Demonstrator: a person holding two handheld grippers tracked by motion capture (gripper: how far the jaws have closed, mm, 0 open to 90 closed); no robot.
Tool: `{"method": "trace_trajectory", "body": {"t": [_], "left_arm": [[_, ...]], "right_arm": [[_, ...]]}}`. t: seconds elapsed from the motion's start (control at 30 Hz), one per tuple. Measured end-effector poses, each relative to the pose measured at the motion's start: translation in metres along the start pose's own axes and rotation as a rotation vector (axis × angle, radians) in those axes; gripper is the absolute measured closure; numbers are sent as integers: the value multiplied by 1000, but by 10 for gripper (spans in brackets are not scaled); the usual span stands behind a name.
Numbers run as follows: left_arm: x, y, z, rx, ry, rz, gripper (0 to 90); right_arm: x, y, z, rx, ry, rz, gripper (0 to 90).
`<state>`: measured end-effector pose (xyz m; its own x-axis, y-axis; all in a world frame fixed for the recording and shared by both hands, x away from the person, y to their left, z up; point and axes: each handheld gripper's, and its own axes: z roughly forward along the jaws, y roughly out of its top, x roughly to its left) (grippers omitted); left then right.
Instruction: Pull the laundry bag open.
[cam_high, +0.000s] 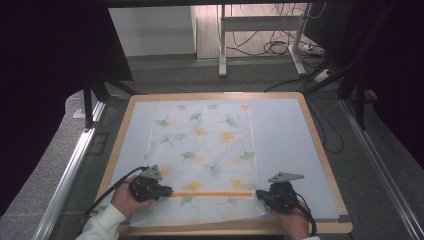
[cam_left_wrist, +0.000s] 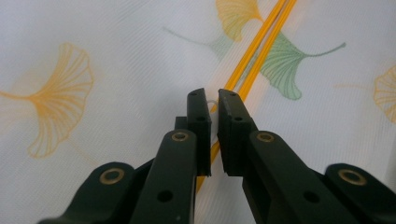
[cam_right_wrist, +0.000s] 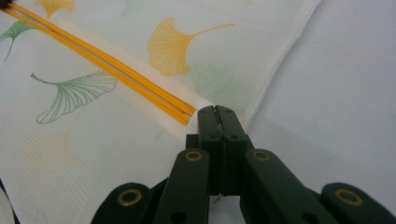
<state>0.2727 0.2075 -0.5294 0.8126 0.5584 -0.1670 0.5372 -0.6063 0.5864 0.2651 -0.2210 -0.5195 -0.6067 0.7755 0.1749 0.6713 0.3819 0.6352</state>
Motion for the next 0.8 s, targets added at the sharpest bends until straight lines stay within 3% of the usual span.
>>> {"method": "trace_trajectory", "body": {"t": [0.37, 0.8], "left_arm": [[5, -9, -7, -3, 12, -17, 850], [15, -27, -20, -21, 23, -67, 850]], "right_arm": [[0, 0, 0, 0, 1, 0, 893], [0, 0, 0, 0, 1, 1, 893]]}}
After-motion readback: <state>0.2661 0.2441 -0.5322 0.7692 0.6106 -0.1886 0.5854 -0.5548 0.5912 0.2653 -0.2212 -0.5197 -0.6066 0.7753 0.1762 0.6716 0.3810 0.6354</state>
